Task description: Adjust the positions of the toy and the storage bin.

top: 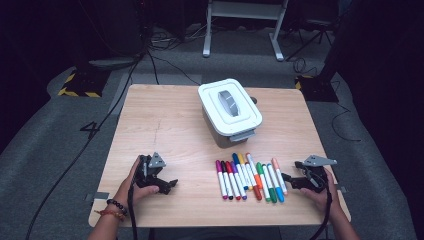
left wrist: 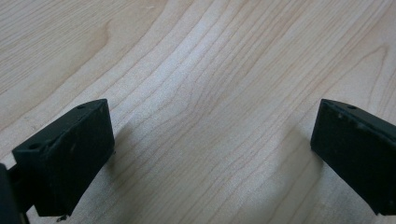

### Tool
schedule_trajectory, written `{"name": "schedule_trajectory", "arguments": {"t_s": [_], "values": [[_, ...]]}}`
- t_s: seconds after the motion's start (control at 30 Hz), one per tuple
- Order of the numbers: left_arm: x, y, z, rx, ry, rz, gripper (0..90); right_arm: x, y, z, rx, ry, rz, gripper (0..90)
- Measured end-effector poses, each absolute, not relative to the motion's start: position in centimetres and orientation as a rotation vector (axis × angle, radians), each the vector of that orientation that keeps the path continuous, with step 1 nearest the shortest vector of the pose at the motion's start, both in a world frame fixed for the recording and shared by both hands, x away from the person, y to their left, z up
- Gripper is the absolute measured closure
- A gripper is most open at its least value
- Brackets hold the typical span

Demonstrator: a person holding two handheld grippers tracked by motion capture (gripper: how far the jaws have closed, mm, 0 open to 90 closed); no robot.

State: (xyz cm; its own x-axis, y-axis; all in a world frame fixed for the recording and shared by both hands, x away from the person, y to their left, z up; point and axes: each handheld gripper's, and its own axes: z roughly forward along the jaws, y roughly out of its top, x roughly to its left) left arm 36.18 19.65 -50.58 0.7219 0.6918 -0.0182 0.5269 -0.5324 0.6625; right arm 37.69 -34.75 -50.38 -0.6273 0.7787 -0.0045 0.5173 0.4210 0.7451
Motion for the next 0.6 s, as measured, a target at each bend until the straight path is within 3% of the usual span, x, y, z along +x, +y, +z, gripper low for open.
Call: {"name": "schedule_trajectory", "arguments": {"t_s": [0.6], "values": [[36.14, 19.64, -50.55, 2.264, 0.924, 0.332, 0.0, 37.85, -34.42, -50.35, 1.123, 2.32, 1.023, 21.3]]}}
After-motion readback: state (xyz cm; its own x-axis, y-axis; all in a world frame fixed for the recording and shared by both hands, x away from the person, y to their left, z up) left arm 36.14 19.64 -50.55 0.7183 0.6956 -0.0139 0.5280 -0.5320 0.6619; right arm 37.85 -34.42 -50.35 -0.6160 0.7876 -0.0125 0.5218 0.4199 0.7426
